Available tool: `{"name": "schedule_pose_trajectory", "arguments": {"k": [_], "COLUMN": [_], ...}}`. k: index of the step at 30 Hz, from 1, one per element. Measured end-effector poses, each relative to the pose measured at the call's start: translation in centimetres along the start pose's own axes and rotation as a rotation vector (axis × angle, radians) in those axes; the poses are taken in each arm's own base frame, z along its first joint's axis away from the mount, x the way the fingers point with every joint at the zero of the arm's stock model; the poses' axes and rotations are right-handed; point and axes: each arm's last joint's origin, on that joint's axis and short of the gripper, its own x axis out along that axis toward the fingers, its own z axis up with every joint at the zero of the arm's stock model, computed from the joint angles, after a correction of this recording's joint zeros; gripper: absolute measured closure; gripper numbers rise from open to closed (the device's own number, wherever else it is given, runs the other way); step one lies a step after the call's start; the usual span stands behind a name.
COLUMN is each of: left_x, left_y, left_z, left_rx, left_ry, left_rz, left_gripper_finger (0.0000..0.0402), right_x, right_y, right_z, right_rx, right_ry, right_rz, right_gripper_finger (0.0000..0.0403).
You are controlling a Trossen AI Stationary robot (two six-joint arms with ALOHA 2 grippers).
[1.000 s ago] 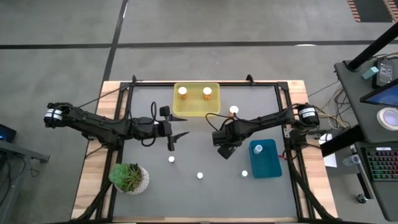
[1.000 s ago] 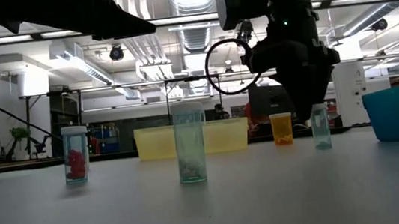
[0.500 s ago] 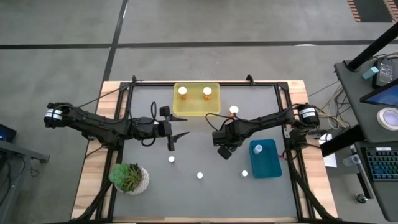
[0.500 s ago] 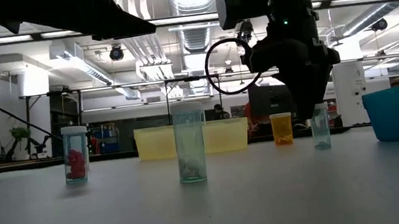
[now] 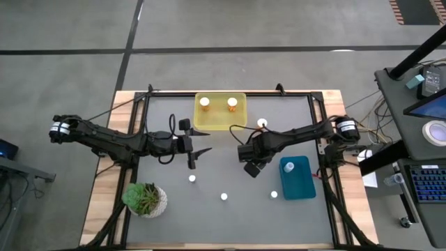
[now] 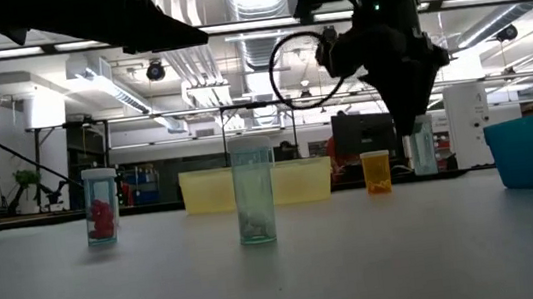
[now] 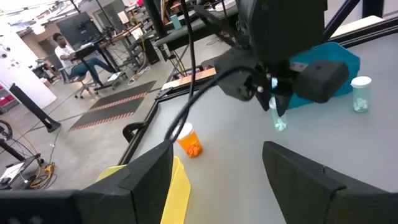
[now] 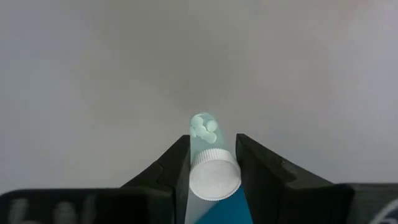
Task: Pick and place medicine bottles into bin by pill shape (circle, oval)
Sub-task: Put the blue pill bottle into the blue bin
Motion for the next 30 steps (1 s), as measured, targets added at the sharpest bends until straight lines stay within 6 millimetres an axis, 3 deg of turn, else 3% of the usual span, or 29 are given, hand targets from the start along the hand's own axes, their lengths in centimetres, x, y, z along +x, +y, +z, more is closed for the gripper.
{"name": "schedule_pose_trajectory", "arguments": {"k": [7,15,22,30], "left_x": [0.0,0.0,0.0,0.0], "left_y": [0.0,0.0,0.0,0.0], "left_z": [0.0,0.0,0.0,0.0], "left_rx": [0.0,0.0,0.0,0.0], "left_ry": [0.0,0.0,0.0,0.0], "left_rz": [0.0,0.0,0.0,0.0], "left_gripper_finger": [0.0169,0.0169,0.0169,0.0169], "right_x": [-3.6,-7.3,-8.2,-6.9], "right_y": [0.1,-0.3,-1.3,-3.8], "right_z": [-1.3,-5.4,-9.6,-13.2], "right_rx": [-0.076,-0.142,-0.111,-0.045], "right_ry": [0.027,0.073,0.09,0.131], "right_rz": [0.028,0.151,0.148,0.116], "right_gripper_finger": [0.0294,0.0294,0.0294,0.0294]}}
